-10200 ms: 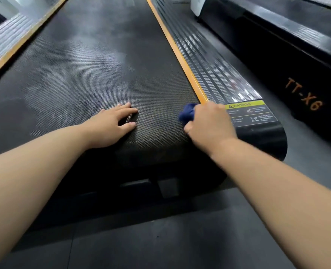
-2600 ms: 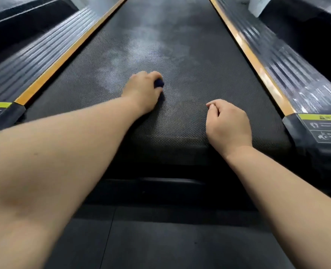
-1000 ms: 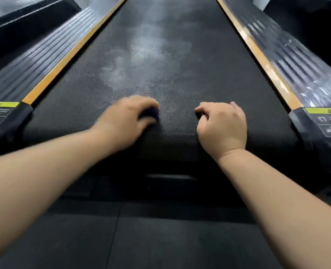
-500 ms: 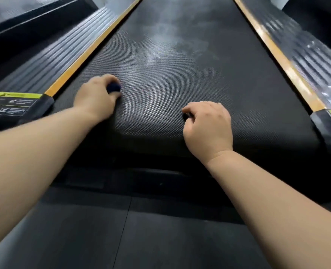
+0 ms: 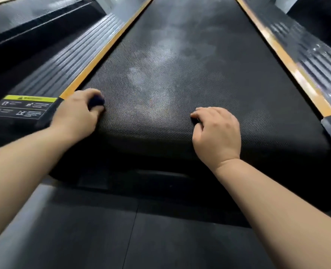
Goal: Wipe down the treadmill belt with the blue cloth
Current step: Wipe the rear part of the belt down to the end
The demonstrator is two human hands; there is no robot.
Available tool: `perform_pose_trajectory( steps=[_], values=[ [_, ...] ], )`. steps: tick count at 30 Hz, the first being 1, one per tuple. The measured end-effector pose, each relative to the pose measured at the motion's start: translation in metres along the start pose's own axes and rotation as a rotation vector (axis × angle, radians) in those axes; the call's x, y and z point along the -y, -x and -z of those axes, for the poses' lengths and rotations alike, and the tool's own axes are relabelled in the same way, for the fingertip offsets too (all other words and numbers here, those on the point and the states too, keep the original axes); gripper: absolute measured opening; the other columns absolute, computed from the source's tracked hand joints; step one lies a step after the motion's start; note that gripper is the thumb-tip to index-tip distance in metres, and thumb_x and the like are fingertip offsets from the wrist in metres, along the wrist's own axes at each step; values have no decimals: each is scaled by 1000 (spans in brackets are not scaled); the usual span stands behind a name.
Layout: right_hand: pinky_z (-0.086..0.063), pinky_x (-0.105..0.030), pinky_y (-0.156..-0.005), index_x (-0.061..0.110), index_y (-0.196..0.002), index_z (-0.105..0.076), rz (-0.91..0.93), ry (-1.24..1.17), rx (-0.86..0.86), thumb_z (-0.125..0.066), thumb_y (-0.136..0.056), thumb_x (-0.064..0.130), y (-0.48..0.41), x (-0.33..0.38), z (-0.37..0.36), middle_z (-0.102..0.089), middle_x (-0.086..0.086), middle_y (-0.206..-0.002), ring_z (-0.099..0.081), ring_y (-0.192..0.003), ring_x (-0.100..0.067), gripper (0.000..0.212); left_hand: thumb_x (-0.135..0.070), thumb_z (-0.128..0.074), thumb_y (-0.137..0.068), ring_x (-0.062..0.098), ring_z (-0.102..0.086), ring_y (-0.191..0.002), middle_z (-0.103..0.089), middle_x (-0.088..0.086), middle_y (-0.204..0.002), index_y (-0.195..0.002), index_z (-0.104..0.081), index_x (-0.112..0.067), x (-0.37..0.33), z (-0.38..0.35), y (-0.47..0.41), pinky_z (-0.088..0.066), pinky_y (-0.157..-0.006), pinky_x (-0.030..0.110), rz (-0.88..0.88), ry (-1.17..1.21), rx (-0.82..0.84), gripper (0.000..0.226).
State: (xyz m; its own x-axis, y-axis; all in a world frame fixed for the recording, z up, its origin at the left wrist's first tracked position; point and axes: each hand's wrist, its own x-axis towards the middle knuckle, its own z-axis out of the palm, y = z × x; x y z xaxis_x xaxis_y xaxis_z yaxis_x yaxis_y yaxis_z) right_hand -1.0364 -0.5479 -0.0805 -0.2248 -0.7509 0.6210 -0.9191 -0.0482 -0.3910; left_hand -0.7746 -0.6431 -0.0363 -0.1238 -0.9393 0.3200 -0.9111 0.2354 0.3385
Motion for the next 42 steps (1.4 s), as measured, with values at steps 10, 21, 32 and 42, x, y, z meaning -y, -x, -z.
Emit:
perform_pose_trajectory(
  steps=[10,21,32,42],
  values=[
    [-36,-35,-98,21,-97,-71,-96,-32,80,-42,-75,21,-6,1,4,-70,2,-101,-56,-109,-23,36,-20,-59,-88,28,-51,-109,-56,-1,-122,-116,-60,-26,-97,-44,33,-42,-95,36,-359,151,55,29],
    [-40,-41,-99,21,-95,-71,-119,-17,70,-45,-74,19,-6,4,-1,-70,4,-99,-55,-112,-25,34,-16,-59,-83,33,-58,-95,-63,8,-105,-105,-66,-19,-93,-48,43,-39,-87,34,-328,131,-84,23],
    [-37,-44,-105,19,-100,-70,59,-18,149,-36,-75,27,-15,37,-15,-68,1,-109,-54,-114,-27,43,-41,-43,-95,38,-50,-102,-56,11,-114,-123,-54,-28,12,-14,3,-41,-89,44,-25,-157,-29,33],
    [-29,-34,-112,26,-135,-52,105,-195,519,-49,-92,28,-44,122,-58,-50,5,-140,-40,-133,-15,43,-42,-38,-98,18,-20,-143,-34,-15,-149,-149,-7,-42,22,0,-24,2,-113,59,-23,-249,201,60]
  ],
)
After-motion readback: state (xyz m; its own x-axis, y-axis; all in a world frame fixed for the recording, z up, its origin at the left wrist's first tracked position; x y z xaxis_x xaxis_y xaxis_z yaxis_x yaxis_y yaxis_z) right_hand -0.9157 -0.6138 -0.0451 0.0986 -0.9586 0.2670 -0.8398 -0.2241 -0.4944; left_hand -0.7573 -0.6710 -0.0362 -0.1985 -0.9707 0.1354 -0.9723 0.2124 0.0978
